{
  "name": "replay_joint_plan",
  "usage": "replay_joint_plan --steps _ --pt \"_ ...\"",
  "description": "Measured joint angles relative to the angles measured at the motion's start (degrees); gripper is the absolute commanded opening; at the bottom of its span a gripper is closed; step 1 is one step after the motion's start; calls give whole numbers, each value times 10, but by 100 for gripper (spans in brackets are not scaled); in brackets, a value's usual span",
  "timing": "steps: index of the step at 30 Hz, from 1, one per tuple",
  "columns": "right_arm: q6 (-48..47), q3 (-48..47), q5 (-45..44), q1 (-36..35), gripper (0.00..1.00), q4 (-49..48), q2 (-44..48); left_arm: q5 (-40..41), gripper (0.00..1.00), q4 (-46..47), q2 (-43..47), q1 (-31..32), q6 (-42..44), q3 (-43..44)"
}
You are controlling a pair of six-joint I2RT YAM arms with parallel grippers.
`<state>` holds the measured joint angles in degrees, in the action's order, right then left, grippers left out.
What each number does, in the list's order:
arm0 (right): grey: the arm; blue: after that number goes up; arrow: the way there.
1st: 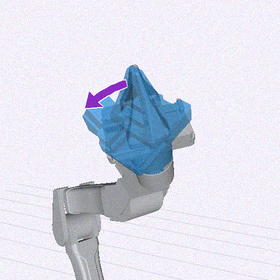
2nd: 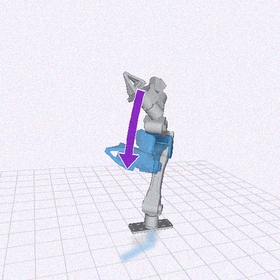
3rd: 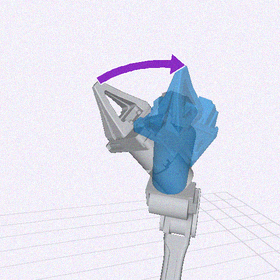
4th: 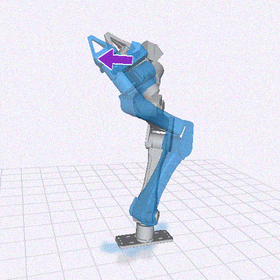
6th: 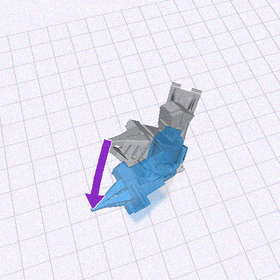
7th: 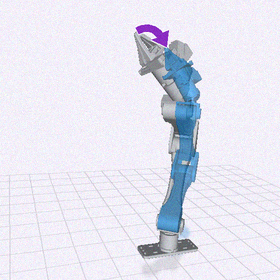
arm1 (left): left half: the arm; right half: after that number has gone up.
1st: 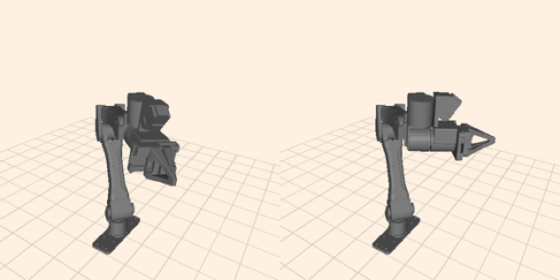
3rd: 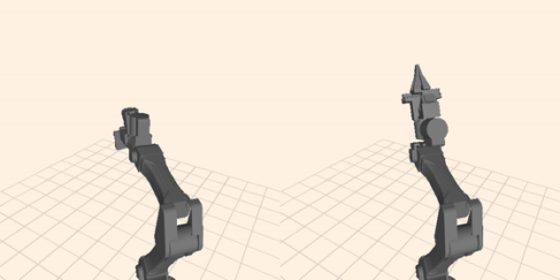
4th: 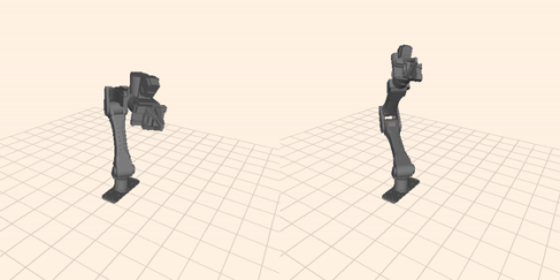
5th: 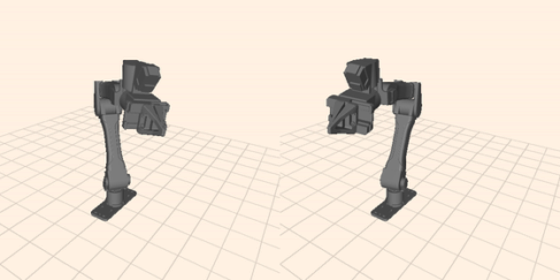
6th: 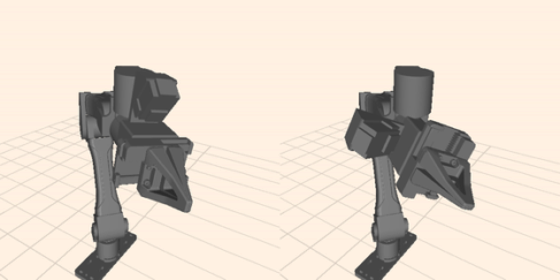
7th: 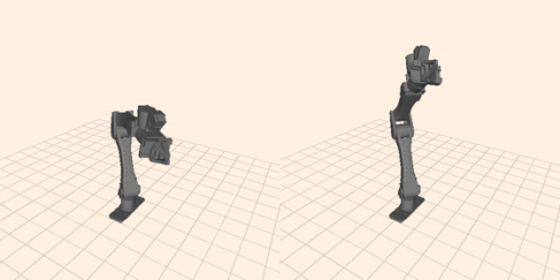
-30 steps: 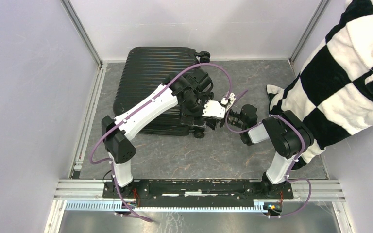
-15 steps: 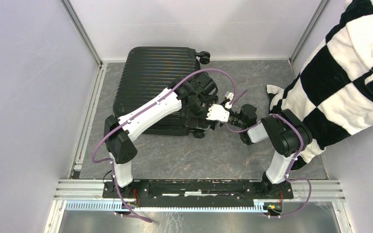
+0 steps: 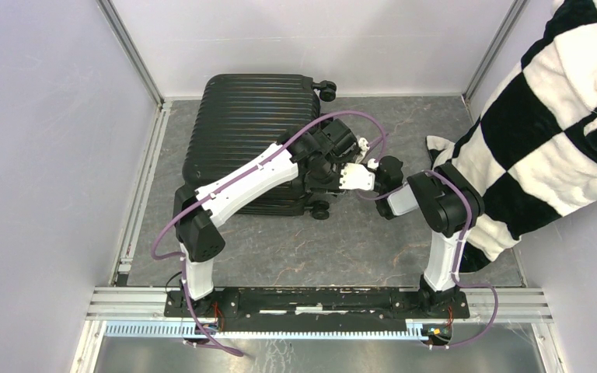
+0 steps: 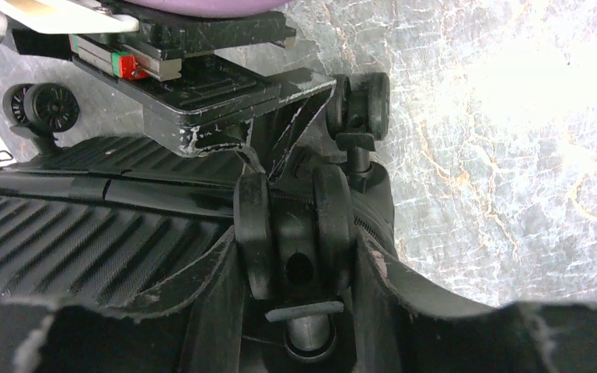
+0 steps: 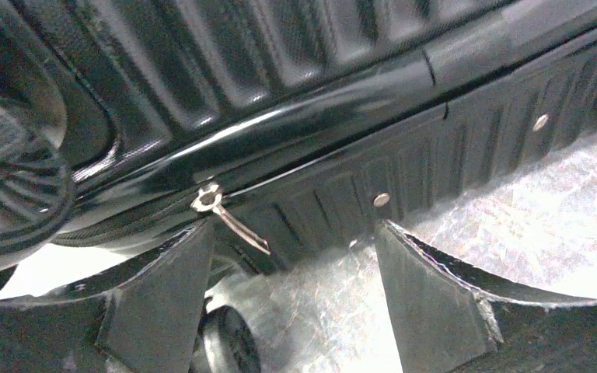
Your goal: Pack the luggage
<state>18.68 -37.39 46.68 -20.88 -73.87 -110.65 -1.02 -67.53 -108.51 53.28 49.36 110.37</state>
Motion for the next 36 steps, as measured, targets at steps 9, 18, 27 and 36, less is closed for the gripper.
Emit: replay_joint_plan --steps 9,18,27,36 --pt "70 -43 43 4 70 -78 -68 14 28 2 1 1 -28 6" --pt "196 -58 77 4 58 -110 -115 26 19 6 3 3 -34 6" --pt "234 -72 93 6 60 -110 -121 39 13 20 4 3 -35 6" --pt "251 -87 103 10 40 -110 -121 49 12 35 17 3 -35 -11"
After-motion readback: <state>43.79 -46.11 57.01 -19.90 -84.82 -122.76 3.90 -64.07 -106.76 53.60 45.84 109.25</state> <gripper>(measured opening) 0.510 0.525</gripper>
